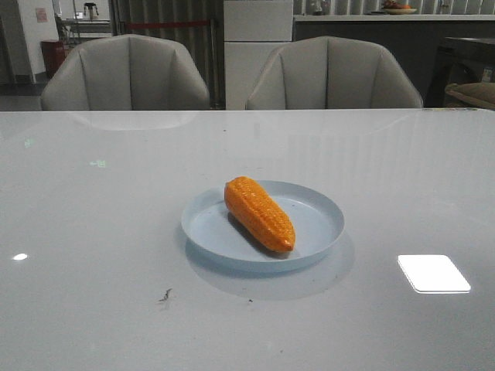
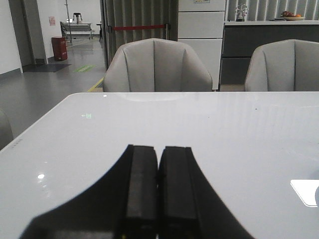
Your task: Place corn on plate with both arms
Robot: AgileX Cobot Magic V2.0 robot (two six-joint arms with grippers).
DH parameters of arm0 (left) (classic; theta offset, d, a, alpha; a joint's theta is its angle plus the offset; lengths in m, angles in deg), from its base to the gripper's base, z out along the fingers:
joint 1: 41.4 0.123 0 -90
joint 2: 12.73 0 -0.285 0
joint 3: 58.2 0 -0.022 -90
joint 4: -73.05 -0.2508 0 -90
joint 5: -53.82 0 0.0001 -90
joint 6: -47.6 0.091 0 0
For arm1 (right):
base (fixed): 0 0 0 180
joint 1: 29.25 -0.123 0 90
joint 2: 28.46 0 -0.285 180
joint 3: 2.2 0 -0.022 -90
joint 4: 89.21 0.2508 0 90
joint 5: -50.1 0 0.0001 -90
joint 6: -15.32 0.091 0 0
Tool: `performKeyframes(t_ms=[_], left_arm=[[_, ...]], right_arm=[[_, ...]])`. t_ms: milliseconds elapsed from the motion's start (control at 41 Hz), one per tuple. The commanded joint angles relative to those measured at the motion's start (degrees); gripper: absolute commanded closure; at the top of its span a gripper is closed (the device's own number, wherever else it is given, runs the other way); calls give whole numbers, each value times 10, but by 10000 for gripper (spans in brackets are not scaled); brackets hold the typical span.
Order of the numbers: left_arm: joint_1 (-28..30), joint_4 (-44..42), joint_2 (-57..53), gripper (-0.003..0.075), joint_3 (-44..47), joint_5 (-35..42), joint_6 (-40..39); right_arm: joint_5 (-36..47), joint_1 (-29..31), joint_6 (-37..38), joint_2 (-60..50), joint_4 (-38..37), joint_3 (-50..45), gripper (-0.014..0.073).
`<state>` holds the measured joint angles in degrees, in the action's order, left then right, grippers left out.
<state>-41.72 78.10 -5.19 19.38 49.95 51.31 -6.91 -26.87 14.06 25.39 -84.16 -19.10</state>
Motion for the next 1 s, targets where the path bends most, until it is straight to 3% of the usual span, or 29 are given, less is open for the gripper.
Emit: performKeyframes(t_ms=[0,439,537,805,976], left_arm=[[1,7,-8,631,2,43,-4],[1,7,-8,631,2,43,-4],[1,7,-8,631,2,43,-4],[1,7,-8,631,2,43,-4],[1,7,-8,631,2,43,-4]], right_arm=[[35,4,-4,-2,0,15,-21],[51,5,-4,-7,-8,10,-10],[113,5,-4,-29,-7,-24,88],[426,4,-4,-169,9,-231,554],[519,4,-4,-280,-5,-367,527]])
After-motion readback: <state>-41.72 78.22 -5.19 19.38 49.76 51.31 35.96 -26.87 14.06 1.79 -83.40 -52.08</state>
